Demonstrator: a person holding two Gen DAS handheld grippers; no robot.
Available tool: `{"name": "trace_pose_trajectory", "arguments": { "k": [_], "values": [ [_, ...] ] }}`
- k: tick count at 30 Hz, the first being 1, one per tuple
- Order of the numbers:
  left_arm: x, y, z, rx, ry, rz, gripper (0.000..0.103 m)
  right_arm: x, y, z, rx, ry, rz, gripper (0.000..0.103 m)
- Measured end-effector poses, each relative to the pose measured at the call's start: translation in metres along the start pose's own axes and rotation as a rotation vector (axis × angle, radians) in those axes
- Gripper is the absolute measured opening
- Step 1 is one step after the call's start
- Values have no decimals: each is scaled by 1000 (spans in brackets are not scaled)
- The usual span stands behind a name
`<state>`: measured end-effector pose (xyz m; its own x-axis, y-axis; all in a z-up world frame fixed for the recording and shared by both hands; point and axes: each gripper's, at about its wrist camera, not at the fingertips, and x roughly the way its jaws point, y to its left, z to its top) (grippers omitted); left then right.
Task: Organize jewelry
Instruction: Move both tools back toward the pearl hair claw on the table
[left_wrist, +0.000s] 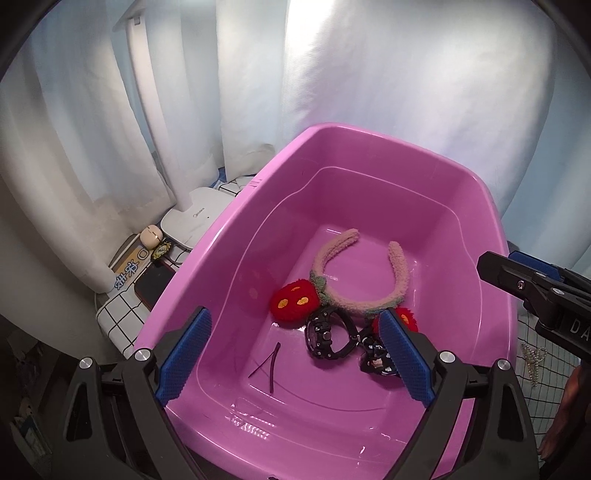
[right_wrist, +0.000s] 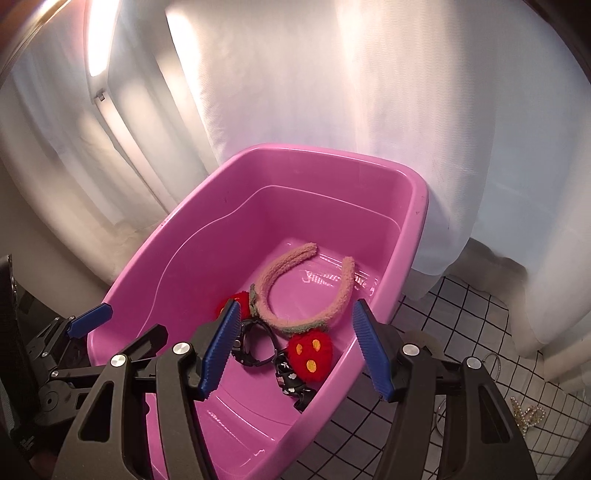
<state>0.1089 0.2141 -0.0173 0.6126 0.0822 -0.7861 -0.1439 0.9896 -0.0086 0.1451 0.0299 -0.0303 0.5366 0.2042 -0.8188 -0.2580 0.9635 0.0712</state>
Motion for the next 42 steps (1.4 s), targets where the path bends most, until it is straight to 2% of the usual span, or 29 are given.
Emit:
{"name": "trace_pose_trajectory", "arguments": {
  "k": [8, 15, 22, 26, 30, 38, 42],
  "values": [
    [-24, -22, -12, -15, -33, -35, 93, -40, -20, -21, 27, -55, -9, 60],
    [-55, -63, -31, 34, -132, -93, 97, -81, -66, -75, 101, -106, -81, 63],
    [-76, -127, -53, 124, -153, -263, 97, -116, -145, -151, 242, -89, -191, 64],
    [-77, -164, -70, 182, -137, -335, 97, -131, -193, -186, 341, -69, -253, 64],
    [-64, -198, -90, 229, -77, -375, 97, -131, -224, -216, 394, -43, -280, 64],
    [-14, -250, -121, 311, -4, -325, 97, -85, -268, -244, 391, 29, -297, 64],
    [18, -260, -129, 270, 52, -323, 97, -64, -283, -241, 372, 15, -293, 64]
  ]
}}
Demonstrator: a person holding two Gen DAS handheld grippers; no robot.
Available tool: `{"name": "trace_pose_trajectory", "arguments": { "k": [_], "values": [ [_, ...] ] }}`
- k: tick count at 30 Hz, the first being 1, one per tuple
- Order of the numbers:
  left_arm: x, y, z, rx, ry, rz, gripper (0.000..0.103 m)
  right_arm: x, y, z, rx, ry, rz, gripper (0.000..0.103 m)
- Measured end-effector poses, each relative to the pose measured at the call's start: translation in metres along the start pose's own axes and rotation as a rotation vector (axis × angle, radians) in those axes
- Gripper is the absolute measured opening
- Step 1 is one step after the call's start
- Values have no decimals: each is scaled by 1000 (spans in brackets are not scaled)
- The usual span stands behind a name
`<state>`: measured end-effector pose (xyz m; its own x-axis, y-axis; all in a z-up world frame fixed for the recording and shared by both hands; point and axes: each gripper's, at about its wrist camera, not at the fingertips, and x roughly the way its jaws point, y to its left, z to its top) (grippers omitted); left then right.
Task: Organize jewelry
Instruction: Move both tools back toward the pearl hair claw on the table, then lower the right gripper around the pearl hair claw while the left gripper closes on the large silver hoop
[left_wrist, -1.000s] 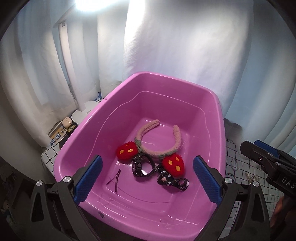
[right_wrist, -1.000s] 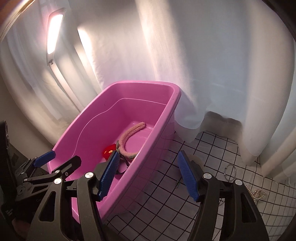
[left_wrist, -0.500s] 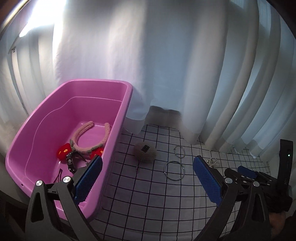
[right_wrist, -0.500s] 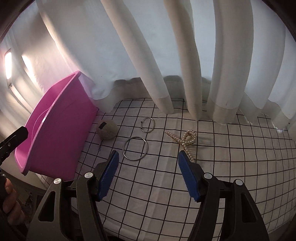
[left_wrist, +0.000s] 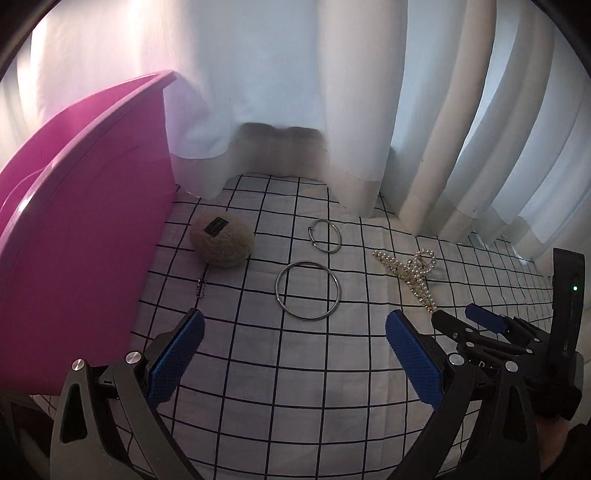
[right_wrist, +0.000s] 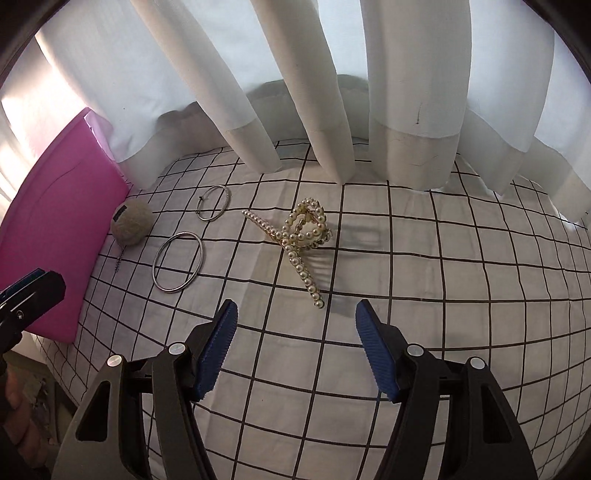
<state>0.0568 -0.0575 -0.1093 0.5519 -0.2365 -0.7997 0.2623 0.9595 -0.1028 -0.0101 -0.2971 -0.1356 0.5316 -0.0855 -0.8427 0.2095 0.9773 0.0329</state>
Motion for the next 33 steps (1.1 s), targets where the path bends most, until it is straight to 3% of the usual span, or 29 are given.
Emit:
{"name": "trace_pose_trajectory", "arguments": {
  "k": [11, 15, 33],
  "values": [
    [74, -10, -8, 7, 44, 91, 97, 45, -1, 23, -70, -16, 2, 64],
    [84, -16, -9, -3, 51, 73, 97, 51, -2, 22, -85, -23, -6, 64],
    [125, -22, 0, -12, 71, 136, 97, 68, -4, 32, -138, -49, -47, 64]
  ]
}}
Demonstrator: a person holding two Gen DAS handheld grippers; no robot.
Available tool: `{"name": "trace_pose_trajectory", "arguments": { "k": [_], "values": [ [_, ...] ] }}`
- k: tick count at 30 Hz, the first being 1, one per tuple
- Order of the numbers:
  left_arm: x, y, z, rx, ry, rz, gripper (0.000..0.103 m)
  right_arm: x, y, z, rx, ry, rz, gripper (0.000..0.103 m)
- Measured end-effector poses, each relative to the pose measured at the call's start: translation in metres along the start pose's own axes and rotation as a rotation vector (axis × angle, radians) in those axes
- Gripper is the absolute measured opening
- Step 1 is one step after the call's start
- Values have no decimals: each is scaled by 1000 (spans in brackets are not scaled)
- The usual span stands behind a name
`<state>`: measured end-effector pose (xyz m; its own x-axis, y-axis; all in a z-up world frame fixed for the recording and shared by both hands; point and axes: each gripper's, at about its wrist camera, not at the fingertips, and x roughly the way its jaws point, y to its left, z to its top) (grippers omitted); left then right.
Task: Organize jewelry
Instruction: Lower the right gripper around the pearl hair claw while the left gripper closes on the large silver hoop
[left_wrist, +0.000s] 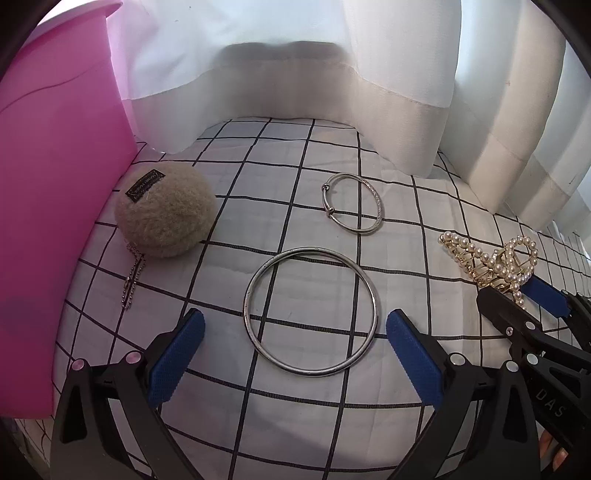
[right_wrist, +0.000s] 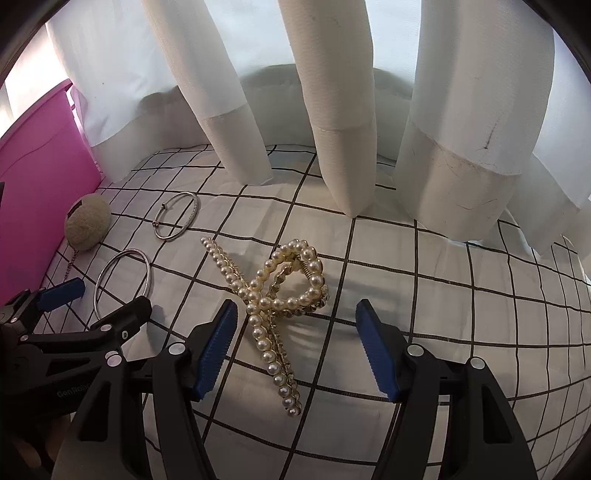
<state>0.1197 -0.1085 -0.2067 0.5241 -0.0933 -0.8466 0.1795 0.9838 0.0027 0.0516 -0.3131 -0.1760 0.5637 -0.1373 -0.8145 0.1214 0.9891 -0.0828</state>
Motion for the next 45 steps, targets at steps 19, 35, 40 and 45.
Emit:
{"name": "trace_pose_trajectory", "arguments": {
  "k": [19, 35, 40, 45],
  "values": [
    [10, -2, 14, -31, -79, 28, 97, 20, 0, 19, -44, -23, -53, 72],
    [-6, -13, -7, 29, -119, -25, 71, 8, 1, 12, -70, -36, -26, 47],
    [-12, -9, -10, 42, -129, -22, 71, 2, -5, 8, -33, -42, 7, 46],
    [-31, -8, -16, 61, -162, -39, 71, -8, -9, 2, -2, -53, 29, 42]
  ]
}}
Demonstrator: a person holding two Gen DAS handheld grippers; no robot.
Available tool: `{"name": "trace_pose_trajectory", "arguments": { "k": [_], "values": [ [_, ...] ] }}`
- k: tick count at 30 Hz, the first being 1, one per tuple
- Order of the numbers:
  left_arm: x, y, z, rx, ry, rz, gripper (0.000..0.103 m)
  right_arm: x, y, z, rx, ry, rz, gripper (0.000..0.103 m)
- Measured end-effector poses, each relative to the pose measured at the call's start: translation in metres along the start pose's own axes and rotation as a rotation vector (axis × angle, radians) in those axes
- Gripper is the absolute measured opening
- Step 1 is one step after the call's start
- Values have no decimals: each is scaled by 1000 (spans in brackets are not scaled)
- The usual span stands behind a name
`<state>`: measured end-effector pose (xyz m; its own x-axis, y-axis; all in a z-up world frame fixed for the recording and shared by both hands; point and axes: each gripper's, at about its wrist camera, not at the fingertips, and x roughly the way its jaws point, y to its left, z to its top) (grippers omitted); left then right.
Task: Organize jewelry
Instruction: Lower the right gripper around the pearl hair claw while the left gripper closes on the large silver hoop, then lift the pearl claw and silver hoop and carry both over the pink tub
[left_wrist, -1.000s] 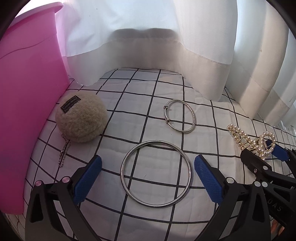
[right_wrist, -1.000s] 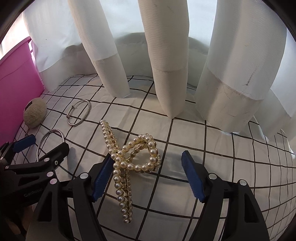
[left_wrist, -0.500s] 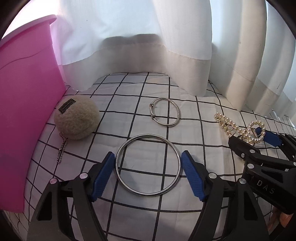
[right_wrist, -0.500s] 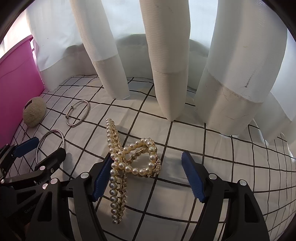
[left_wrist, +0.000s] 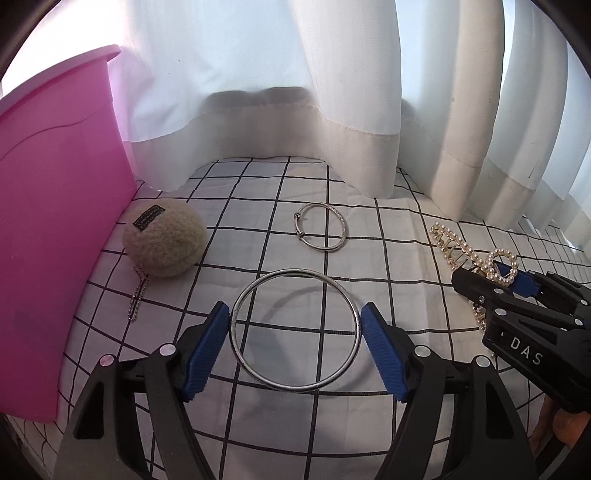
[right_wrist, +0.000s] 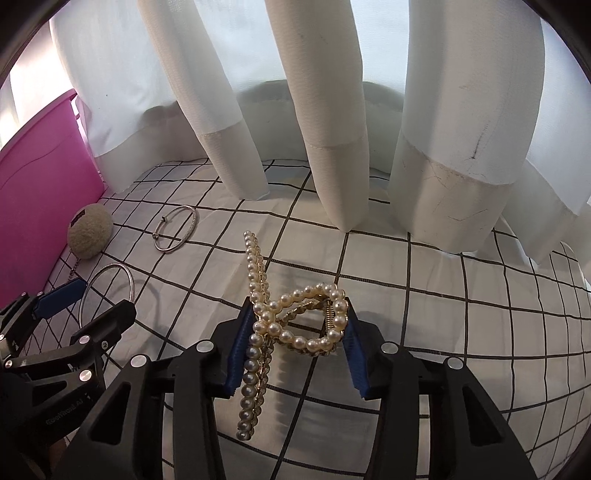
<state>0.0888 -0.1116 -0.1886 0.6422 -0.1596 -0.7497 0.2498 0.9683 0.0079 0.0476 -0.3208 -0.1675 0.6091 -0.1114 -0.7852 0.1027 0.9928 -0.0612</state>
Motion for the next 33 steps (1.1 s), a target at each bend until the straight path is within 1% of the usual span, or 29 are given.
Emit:
{"name": "trace_pose_trajectory", "arguments": {
  "k": [2, 9, 16, 23, 29, 33],
  "values": [
    [-8, 1, 0, -8, -6, -13, 71, -6, -1, -1, 12, 0, 8, 41],
    [-29, 12, 3, -22, -18, -39, 71, -20, -7, -9, 60, 0, 19, 41],
    [-58, 21, 10, -16, -58, -51, 71, -49, -5, -7, 72, -40, 11, 41],
    [-96, 40, 29, -16, -113, -58, 71, -80, 15, 11, 60, -97, 28, 41],
    [-135, 68, 51, -41, -187, -64, 71, -111, 43, 35, 31, -156, 44, 41],
    [-162, 92, 67, -67, -243, -60, 71, -132, 69, 57, 3, -199, 66, 41]
  ]
}}
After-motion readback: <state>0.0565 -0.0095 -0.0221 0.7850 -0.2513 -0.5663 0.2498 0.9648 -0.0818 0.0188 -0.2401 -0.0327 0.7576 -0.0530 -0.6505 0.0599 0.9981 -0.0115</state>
